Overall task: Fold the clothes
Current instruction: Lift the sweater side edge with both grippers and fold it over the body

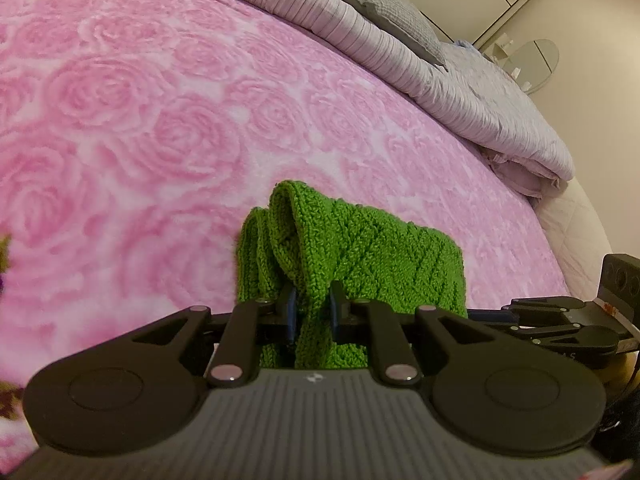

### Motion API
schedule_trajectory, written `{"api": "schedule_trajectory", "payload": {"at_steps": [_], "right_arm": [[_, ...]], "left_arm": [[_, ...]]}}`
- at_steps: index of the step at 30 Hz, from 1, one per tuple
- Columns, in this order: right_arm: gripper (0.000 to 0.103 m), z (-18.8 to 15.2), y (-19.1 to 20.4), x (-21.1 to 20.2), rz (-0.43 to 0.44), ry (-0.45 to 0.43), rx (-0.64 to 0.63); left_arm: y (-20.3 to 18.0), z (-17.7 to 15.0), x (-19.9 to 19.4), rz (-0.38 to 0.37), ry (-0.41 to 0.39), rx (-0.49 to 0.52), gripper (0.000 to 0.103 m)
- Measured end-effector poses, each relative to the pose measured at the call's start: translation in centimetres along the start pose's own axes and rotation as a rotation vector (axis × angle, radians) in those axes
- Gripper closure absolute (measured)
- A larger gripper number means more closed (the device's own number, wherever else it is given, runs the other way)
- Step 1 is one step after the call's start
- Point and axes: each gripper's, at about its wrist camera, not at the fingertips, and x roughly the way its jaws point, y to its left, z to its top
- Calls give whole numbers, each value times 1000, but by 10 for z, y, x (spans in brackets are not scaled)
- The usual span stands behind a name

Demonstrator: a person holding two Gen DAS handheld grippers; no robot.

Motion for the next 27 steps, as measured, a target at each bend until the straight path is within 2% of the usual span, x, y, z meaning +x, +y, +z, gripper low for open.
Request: {"api": "schedule_trajectory", "payload": {"at_steps": [21, 27], "right_arm": [[77, 4, 5, 4, -25, 17, -11], [77, 8, -2, 7, 4, 31, 8]], "left_arm": [[-4, -2, -3, 12, -2, 4, 89], [-6, -2, -3, 26, -3, 9, 89]]}}
